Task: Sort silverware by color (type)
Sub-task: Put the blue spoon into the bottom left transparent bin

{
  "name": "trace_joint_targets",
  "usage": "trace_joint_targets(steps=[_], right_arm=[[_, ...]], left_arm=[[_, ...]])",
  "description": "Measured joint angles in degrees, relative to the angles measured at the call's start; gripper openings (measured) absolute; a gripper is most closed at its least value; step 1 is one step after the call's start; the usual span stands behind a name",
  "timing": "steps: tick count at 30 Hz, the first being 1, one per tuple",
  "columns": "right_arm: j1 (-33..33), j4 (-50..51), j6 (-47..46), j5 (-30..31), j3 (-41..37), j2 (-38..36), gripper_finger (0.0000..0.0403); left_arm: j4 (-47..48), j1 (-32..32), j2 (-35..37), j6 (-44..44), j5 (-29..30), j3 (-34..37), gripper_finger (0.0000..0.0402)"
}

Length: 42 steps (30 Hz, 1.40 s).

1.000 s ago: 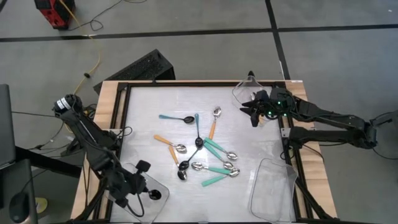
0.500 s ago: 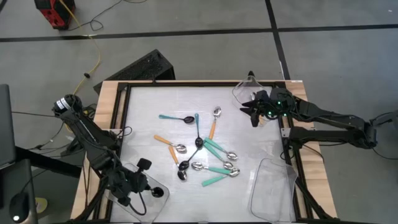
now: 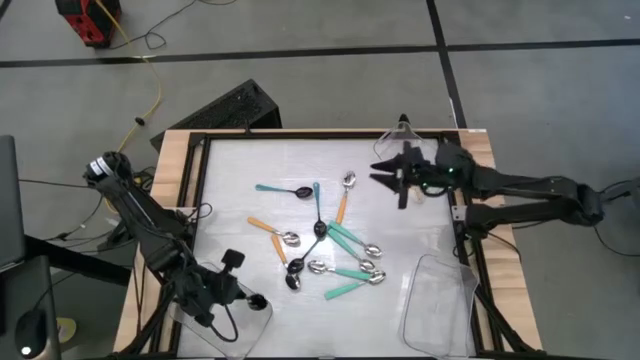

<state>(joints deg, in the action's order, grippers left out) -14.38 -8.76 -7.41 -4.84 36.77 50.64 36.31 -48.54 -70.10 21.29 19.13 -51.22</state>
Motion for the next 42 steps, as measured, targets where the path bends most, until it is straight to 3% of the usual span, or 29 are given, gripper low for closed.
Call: trace_joint_targets(steps=[4,12,20,26,31,42], right_arm=[[5.18,-10.61,5.70,1.57,0.45,7.11,0.0191],[12.16,-14.02,11.00,3.25,12.64,24.27,0.0294],[16.67,-13.92,22.20,1.88,24.85,36.18,0.0311],[18.41,-14.16,26.85,1.61,31.07,42.93,0.0311],[19.04,-14.13,27.00,-1.56,37.01,48.10,0.0311],[20.84,-13.63,30.87,-4.13,40.92,50.98,0.0311]], left_arm=[[-2.50,1.84,1.66,-3.51,7.35,0.00,0.0000],[-11.87,5.57,5.67,-16.36,21.42,-0.04,0.0000],[-17.47,7.63,9.42,-22.39,31.79,-0.07,0.0000],[-19.72,8.68,11.11,-26.61,32.20,-0.07,0.0000],[-23.49,11.29,10.91,-31.81,26.41,-0.07,0.0000],[-26.15,15.61,11.59,-40.28,22.73,-0.07,0.0000]])
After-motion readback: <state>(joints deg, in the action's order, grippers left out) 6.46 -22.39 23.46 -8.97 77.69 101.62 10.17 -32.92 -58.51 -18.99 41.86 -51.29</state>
